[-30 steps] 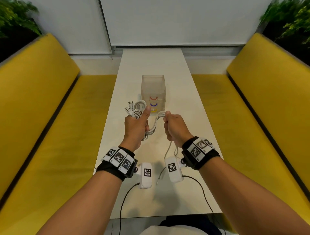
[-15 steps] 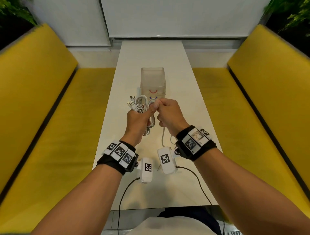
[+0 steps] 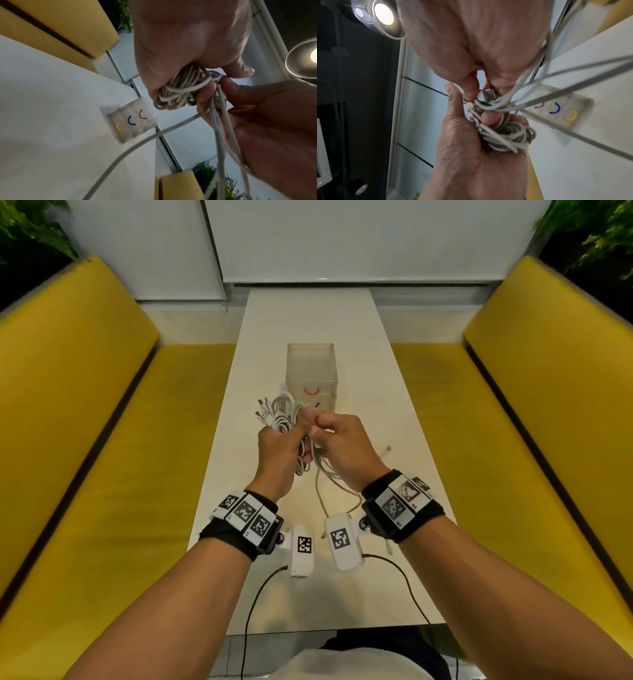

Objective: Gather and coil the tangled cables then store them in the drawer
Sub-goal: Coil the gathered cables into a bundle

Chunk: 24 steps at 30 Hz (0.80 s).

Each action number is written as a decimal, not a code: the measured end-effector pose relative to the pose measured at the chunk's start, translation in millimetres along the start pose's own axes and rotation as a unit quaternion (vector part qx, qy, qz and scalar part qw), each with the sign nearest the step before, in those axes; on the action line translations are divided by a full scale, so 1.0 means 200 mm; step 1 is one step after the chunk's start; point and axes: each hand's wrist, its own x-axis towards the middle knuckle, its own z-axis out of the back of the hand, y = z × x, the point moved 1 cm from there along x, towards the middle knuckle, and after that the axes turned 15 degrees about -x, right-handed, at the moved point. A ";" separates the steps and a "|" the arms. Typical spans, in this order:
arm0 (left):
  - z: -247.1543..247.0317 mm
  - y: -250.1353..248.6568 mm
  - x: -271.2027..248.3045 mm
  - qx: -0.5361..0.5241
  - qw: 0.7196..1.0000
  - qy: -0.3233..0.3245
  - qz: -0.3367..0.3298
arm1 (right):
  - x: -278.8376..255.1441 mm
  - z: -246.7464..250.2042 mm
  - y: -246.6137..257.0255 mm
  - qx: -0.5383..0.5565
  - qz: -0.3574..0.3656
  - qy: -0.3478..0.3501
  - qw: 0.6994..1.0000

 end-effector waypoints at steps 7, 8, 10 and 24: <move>-0.04 0.06 -0.03 -0.052 0.998 -0.004 0.035 | 0.02 -0.02 -0.06 -0.062 0.029 -0.164 0.984; -0.05 0.05 -0.04 -0.058 0.998 -0.009 0.036 | 0.02 -0.03 -0.06 -0.100 0.048 -0.167 0.980; -0.06 0.05 -0.05 -0.063 0.997 -0.007 0.041 | 0.00 -0.06 -0.07 -0.192 0.075 -0.156 0.966; -0.04 0.06 -0.01 -0.002 0.997 -0.044 0.060 | 0.03 0.05 -0.13 -0.267 0.107 0.025 0.957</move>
